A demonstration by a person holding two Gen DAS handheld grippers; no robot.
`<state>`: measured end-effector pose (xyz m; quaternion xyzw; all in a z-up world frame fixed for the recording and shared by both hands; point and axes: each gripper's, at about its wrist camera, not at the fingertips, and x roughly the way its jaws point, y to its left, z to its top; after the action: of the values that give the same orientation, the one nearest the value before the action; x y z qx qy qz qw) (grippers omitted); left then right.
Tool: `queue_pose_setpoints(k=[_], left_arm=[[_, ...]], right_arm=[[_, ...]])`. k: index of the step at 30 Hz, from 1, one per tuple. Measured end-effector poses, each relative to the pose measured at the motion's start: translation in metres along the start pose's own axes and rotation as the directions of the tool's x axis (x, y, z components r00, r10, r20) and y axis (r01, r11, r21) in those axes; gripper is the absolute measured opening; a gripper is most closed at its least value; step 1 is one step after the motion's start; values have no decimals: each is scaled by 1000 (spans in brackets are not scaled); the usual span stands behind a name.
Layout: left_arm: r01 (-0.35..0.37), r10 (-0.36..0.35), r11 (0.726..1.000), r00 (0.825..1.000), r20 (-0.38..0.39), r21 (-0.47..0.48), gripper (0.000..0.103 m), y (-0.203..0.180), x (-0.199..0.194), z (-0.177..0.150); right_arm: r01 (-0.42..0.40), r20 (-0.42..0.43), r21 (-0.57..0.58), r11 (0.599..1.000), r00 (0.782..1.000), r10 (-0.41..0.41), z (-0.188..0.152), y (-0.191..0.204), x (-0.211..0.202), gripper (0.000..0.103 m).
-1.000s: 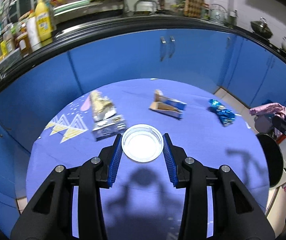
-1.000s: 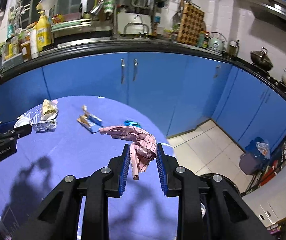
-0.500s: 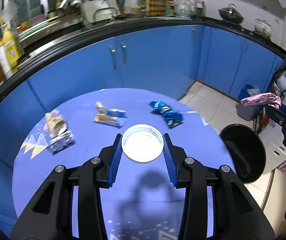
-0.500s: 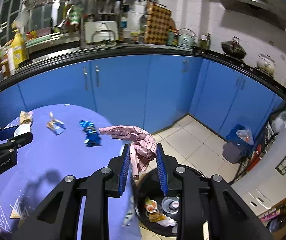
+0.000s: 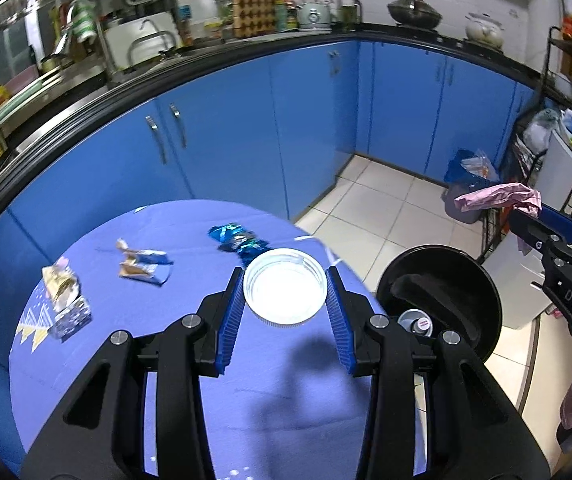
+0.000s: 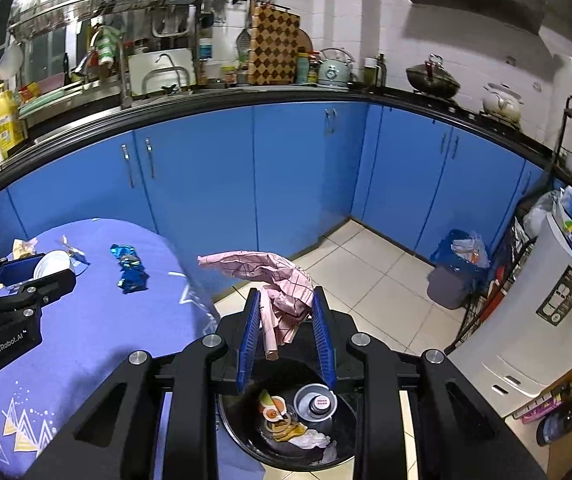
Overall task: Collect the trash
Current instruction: 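Carry the pink cloth and white lid over the black bin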
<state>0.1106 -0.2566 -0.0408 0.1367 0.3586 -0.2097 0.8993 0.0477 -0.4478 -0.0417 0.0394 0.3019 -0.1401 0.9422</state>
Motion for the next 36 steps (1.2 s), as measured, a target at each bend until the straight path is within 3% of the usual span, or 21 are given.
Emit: queue_pose_setpoints(k=[15,36], left_arm=[[41,-40,996,999,-4,85,41,-59,16,17],[54,-53,994,999,-11,95,41,-65,31,28]], right_arm=[[23,-7,59,998,1000,-23,-9,-43,8,26],[37,16,64,997,999,-38,2,-49,16,28]])
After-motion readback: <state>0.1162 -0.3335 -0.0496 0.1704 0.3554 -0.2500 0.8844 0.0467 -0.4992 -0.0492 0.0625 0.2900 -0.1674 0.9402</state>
